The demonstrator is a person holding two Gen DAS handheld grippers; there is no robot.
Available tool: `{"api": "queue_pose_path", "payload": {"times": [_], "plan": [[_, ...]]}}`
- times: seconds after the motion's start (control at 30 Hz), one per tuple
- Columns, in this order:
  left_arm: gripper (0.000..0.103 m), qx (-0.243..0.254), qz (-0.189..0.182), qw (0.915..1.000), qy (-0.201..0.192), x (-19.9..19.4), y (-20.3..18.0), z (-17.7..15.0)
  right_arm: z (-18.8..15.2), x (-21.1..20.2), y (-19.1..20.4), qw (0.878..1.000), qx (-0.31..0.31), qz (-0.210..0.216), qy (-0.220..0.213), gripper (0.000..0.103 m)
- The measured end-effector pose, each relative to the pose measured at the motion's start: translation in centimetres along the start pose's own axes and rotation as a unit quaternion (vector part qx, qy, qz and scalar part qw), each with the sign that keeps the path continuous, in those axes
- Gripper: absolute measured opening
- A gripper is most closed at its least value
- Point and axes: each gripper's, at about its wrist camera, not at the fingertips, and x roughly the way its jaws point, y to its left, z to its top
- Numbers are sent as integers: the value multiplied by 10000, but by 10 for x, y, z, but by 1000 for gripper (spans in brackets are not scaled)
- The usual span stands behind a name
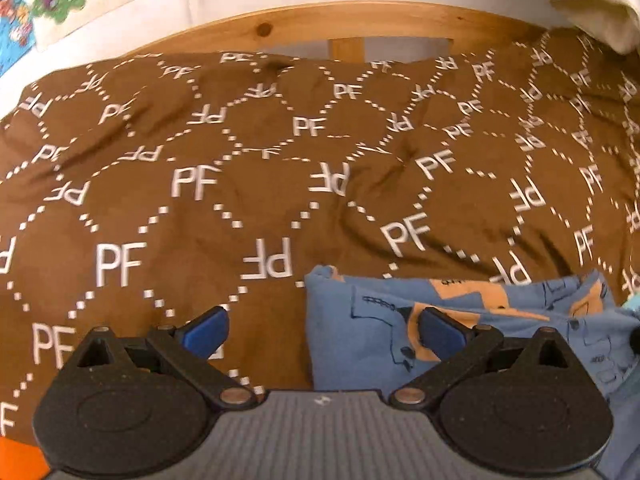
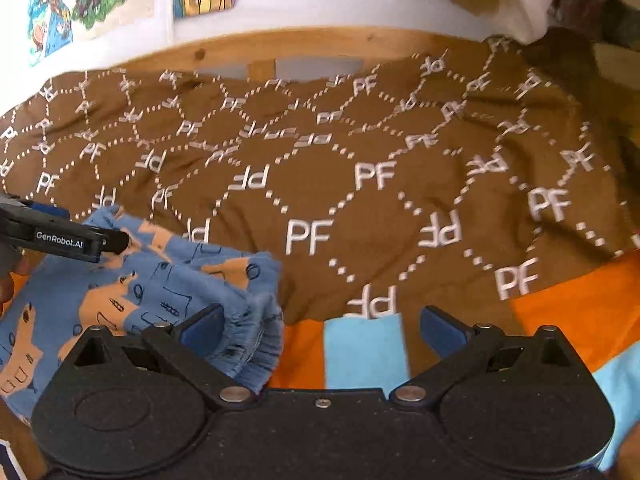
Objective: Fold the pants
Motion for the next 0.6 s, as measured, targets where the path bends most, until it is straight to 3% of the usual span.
{"api": "queue_pose_path", "payload": {"times": [0.1,0.2,0.33,0.47,0.6], "plan": [[103,-238,54,9997,-18,-17,9,-3,0,-18,2,9998,73,105,-151,102],[103,-336,-214,9991,110,-36,15,-15,-1,-35,11,9994,-68,211,-279,102],[103,-618,-718,9935,634,-62,20,-43,-8,-53,22,9989,-194,337,-244,102],[103,-759,-1097,9869,909,-76,18,-74,-21,-63,32,9985,-334,440,-23,102],[103,-625,-808,9892,1050,-76,14,-97,-40,-49,42,9958,-680,134,600,102]]}}
